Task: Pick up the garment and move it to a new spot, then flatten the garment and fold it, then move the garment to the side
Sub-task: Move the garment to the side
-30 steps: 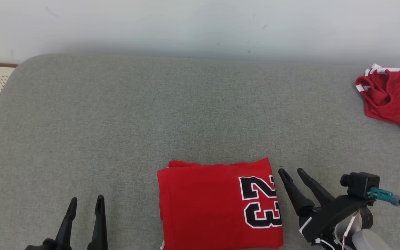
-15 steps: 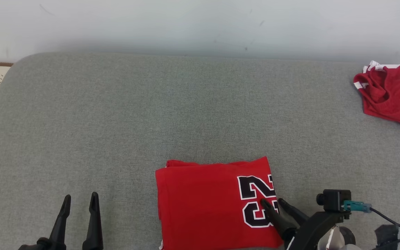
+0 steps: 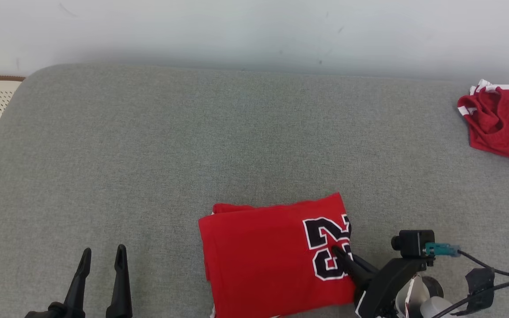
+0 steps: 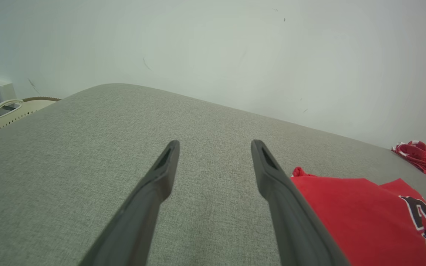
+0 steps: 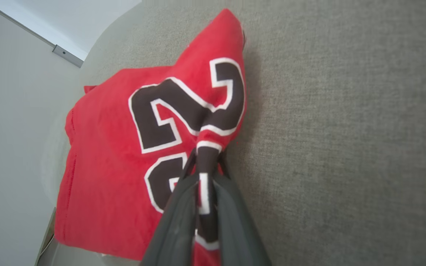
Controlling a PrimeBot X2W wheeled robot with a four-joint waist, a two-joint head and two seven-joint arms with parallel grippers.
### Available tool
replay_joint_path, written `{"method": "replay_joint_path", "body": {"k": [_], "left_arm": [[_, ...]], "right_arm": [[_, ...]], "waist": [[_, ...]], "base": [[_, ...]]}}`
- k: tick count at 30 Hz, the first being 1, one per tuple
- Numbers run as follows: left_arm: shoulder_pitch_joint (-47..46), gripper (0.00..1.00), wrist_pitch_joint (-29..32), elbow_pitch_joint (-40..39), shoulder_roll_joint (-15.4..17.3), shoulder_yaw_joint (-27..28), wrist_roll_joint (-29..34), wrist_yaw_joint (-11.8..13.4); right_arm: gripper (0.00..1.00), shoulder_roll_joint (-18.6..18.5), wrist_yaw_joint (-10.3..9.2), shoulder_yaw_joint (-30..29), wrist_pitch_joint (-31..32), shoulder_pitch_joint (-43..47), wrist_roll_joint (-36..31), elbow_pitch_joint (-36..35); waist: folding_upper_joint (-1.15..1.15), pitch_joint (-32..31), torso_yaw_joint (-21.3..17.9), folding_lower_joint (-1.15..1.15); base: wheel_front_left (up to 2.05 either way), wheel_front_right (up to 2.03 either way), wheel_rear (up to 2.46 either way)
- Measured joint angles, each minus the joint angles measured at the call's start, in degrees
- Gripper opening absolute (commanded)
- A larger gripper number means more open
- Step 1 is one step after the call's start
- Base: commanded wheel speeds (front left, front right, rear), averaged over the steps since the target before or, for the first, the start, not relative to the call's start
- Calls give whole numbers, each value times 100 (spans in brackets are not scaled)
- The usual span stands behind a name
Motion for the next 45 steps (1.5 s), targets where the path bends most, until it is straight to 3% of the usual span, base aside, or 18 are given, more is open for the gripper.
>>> {"method": "replay_joint_path", "body": {"k": [10,26,32,45], "left_arm": [[8,100,0,-16,0,-5,-41,18],[-275,100,0,-282,-1,102,118,-122],[-494,100,-1,-494,0,172,261,-183],[-735,100,0,-1046,-1,394,616,-346]], "right_arm": [[0,-224,0,70,-344,-753,-37,56],[0,-1057,0,-423,-918,-3061,-93,1424],[0,-1544,0,-344,-993,-3728,-200,2022],[0,-2164,0,-66,-1126,-5093,-453,3085]], "waist": [[0,15,-49,0],[1,619,-333,1],[1,971,-465,1],[1,1709,-744,1]], "base": [[0,0,0],[0,0,0],[0,0,0],[0,0,0]]}}
